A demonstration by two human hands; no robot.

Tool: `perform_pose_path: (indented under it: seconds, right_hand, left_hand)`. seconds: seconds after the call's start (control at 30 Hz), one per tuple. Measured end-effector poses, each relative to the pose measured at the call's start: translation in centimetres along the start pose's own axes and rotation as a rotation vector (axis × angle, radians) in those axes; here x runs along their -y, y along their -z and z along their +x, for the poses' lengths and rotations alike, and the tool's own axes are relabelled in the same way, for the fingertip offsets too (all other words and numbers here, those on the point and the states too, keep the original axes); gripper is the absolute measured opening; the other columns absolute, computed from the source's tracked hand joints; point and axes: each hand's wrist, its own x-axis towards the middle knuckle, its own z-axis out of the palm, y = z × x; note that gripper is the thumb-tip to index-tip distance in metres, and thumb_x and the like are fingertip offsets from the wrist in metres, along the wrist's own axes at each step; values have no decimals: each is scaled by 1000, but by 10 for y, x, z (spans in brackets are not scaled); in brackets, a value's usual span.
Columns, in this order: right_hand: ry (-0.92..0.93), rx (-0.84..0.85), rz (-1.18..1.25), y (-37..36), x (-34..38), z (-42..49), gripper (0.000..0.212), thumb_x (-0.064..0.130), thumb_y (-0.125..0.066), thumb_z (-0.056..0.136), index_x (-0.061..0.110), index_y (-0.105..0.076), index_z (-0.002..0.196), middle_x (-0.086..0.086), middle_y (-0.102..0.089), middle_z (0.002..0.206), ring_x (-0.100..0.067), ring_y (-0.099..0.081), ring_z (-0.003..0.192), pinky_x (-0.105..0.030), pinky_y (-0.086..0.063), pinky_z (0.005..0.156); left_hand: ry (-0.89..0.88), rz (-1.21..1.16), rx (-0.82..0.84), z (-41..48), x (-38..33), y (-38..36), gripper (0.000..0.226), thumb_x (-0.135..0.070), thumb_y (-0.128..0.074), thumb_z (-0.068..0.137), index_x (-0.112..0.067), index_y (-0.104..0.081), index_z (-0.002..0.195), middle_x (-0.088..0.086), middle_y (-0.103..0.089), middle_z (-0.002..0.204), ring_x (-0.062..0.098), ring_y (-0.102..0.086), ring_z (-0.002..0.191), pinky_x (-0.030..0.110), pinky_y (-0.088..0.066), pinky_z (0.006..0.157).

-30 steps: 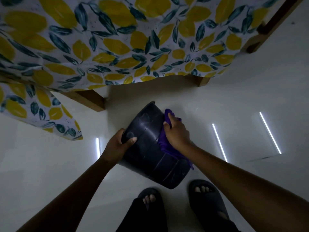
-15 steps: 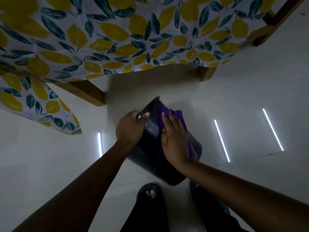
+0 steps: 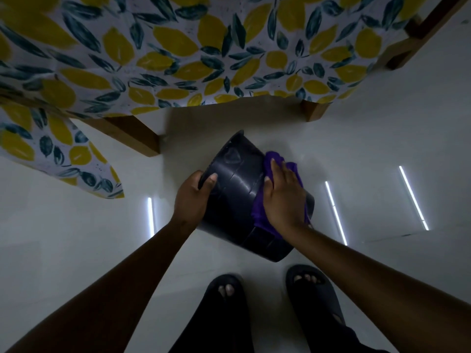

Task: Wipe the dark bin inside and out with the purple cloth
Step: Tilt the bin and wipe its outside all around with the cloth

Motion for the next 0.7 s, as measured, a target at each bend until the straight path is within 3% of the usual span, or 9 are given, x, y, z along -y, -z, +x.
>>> perform_pose_path:
  seconds: [0.23, 0.37, 0.5, 0.6, 0.7]
  right_hand:
    - [179, 34, -125, -9, 20, -34, 54, 28, -24, 97, 23, -14, 150, -4, -16, 159, -26, -9, 147, -47, -14, 116]
    - [272, 66, -169, -9, 25, 5, 54, 25, -28, 98, 24, -15, 151, -3, -17, 159, -26, -10, 147, -47, -17, 116]
    - [141, 66, -88, 0, 14, 54, 49, 27, -33, 100, 17, -30, 147, -12, -33, 153, -30, -30, 141, -43, -27, 114]
    - [-20, -7, -57, 6, -3, 49, 47, 28, -36, 99, 13, -37, 144, -15, -47, 143, -31, -44, 130, -41, -37, 107]
    - [3, -41, -83, -2, -2, 11, 48, 24, -38, 98, 16, -34, 145, -10, -39, 150, -31, -36, 137, -47, -35, 109]
  left_hand:
    - [46, -23, 43, 1, 1, 3, 23, -41, -45, 97, -21, -54, 94, -2, -61, 89, 15, -60, 85, 30, -49, 75]
    - [114, -128, 76, -10, 3, 0, 23, -41, -43, 97, -20, -51, 102, -2, -60, 96, 10, -56, 84, 30, -48, 63]
    - [76, -119, 43, -3, -8, -4, 23, -41, -41, 98, -21, -52, 104, -6, -59, 95, 5, -56, 85, 20, -44, 66]
    - [89, -135, 44, -9, -7, -2, 16, -38, -42, 98, -25, -51, 99, -7, -60, 91, 7, -56, 78, 20, -42, 56]
    - [75, -88, 48, -15, 4, 0, 16, -37, -44, 98, -23, -52, 98, -1, -63, 92, 11, -59, 80, 24, -46, 60]
